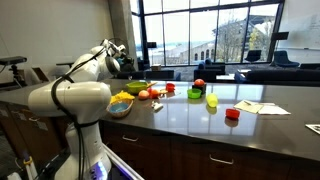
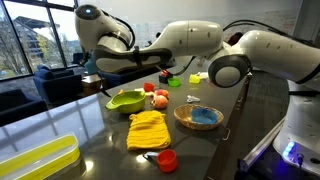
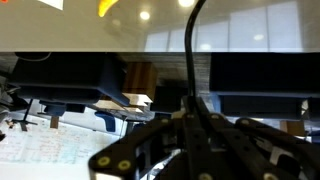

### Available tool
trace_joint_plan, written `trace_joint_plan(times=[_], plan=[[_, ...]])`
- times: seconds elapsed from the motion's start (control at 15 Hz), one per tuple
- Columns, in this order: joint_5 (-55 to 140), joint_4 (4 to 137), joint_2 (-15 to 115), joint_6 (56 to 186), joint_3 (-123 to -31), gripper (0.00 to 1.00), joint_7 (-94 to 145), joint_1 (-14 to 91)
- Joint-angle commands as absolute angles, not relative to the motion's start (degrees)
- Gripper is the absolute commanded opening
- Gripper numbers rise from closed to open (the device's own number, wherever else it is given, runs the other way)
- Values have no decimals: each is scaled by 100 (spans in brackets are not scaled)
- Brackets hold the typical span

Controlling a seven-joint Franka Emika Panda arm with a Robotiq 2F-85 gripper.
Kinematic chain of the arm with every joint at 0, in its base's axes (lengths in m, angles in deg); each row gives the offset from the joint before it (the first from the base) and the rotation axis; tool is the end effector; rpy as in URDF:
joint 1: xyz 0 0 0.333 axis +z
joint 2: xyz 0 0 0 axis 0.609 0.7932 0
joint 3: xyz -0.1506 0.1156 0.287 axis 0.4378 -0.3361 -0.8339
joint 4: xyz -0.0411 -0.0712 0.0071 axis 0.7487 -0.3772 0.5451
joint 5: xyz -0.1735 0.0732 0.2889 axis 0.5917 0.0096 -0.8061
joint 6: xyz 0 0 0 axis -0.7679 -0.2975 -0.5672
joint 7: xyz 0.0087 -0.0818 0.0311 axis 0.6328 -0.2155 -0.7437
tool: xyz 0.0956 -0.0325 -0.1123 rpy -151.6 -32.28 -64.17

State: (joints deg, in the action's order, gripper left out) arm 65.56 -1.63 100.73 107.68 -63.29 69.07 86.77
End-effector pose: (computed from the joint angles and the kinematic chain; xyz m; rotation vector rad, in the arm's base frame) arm 0.6233 0.5561 0.4401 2.7241 0.1521 1.3585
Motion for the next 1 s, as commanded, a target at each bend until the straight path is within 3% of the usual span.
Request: trace_joint_plan(times=[0.0,0.4,0.93], plan=[[6537,-163,9941,10175,-6160,1,7409,8745],[6575,-161,9930,8503,-6056,1,8516,8721],[7154,-76,10119,8515,-5788,1,8549,8653]])
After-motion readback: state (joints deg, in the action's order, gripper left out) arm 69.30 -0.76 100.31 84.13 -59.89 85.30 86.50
